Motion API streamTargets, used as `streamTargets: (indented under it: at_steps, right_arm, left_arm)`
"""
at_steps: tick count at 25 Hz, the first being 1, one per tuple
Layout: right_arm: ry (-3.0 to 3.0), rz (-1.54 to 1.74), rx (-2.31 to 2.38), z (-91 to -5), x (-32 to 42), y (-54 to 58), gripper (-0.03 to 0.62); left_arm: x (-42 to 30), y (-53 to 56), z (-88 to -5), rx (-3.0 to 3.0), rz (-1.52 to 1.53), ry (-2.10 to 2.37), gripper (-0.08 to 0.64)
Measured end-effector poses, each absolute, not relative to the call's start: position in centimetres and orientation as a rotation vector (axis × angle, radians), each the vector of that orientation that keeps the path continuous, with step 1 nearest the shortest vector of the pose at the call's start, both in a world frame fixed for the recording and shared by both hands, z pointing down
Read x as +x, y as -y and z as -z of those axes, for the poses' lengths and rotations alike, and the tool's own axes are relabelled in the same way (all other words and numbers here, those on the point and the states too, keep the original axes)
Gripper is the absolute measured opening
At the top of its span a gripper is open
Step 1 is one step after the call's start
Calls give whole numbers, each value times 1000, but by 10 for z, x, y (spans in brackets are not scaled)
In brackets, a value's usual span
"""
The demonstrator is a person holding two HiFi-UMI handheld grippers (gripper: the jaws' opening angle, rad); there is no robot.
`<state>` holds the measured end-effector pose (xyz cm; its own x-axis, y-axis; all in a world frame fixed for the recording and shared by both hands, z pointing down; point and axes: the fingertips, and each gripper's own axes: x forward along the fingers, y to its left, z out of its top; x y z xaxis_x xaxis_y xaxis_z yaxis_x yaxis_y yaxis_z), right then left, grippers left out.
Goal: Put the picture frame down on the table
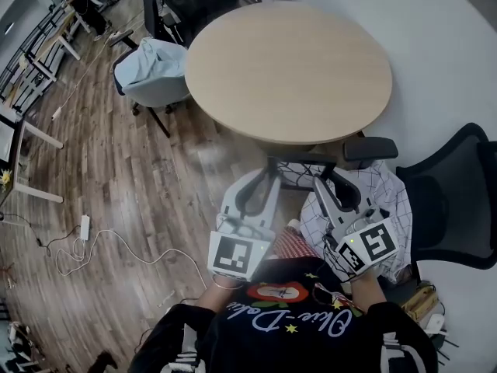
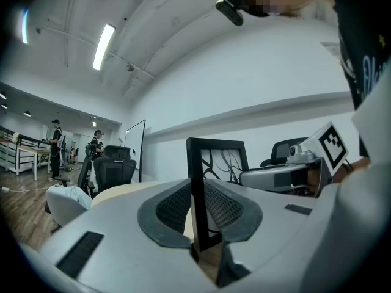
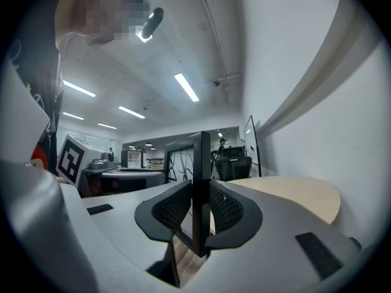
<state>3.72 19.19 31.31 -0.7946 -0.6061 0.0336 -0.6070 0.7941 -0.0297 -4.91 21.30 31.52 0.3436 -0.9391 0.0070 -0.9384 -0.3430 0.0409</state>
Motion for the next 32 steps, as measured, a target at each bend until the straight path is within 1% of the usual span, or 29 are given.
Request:
streamTargets:
  at_steps: [17, 32]
  right_arm:
    - [2931, -76, 1042, -314, 48, -117, 76]
    - [2962, -119, 1083, -316, 72, -68, 75]
  left_arm:
    - [-40, -136, -314, 2564, 27, 1737, 49]
    - [-16, -85, -311, 2612, -57, 1716, 49]
